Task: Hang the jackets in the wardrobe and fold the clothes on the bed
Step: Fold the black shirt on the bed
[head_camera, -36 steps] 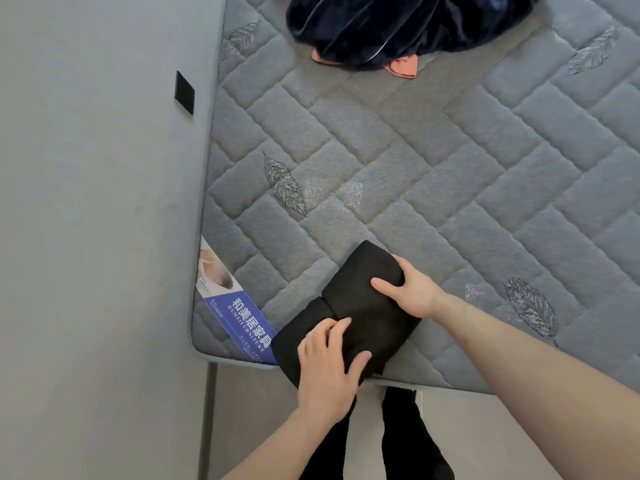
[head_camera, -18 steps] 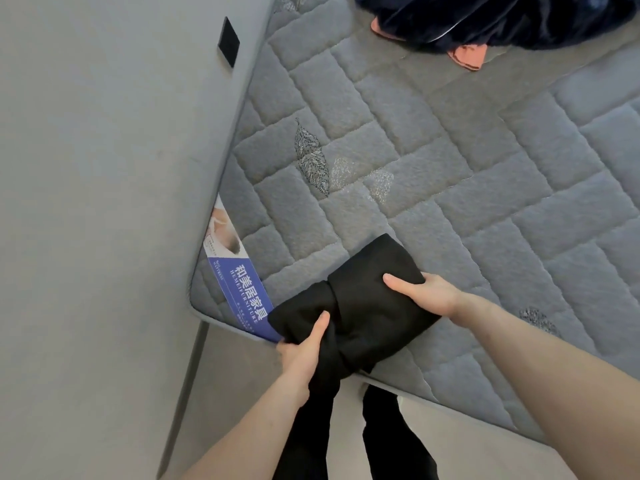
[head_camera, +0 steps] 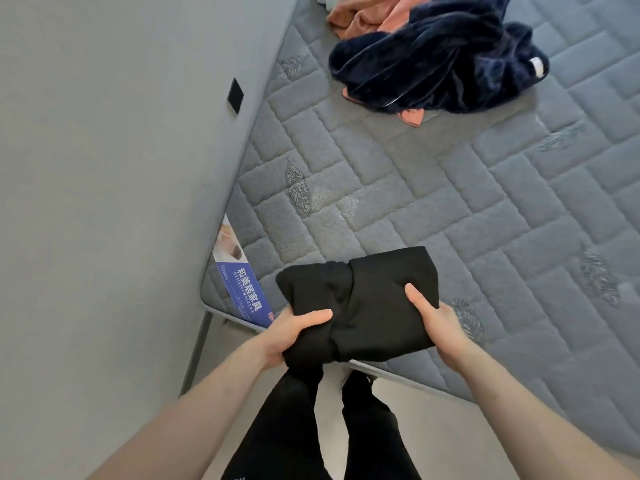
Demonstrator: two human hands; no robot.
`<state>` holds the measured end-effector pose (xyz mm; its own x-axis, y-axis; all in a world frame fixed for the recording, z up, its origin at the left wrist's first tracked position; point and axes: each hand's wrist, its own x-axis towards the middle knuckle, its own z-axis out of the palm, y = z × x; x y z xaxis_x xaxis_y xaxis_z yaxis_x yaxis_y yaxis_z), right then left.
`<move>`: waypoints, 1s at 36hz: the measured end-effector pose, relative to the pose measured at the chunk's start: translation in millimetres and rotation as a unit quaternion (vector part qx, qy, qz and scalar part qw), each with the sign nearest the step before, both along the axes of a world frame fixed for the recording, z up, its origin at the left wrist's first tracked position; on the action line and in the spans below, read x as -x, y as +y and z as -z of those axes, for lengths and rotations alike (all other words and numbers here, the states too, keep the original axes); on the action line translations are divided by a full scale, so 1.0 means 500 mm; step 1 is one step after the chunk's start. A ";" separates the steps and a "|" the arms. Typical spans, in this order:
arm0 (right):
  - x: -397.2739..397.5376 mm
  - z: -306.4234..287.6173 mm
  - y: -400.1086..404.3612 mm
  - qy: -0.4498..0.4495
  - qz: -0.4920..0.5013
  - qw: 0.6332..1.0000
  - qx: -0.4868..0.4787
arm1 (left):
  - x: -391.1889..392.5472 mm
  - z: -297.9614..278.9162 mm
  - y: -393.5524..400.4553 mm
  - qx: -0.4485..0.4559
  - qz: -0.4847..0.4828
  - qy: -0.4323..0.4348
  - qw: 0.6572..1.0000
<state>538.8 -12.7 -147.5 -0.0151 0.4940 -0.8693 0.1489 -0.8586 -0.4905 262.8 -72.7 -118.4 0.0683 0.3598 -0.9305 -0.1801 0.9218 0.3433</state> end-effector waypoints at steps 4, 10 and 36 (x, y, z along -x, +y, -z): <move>-0.016 -0.126 -0.020 0.011 0.044 0.999 -0.031 | -0.007 -0.112 0.036 -0.026 0.065 0.064 0.995; -0.050 -0.325 -0.076 0.012 0.127 0.991 -0.051 | -0.033 -0.257 0.101 -0.084 0.147 0.068 0.983; -0.176 -0.748 -0.715 -0.132 0.571 0.760 -0.282 | -0.541 -0.684 -0.048 -0.269 0.595 -0.131 0.746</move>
